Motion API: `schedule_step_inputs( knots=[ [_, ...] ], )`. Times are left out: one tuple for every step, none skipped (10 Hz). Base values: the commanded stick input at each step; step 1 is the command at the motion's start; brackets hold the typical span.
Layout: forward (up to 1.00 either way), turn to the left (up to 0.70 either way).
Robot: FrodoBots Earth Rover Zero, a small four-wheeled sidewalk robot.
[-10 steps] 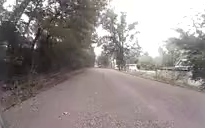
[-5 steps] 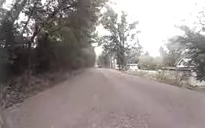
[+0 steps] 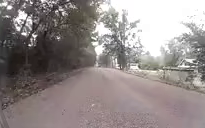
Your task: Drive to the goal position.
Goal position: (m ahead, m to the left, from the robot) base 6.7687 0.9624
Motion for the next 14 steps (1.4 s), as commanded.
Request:
schedule_step_inputs(
  knots=[
    [0.70, 0.00],
    [0.70, 0.00],
    [0.70, 0.00],
    [0.70, 0.00],
    [0.70, 0.00],
    [0.70, 0.00],
    [0.70, 0.00],
    [0.70, 0.00],
    [0.70, 0.00],
    [0.70, 0.00],
    [0.70, 0.00],
    [0.70, 0.00],
    [0.70, 0.00],
    [0.70, 0.00]
  ],
)
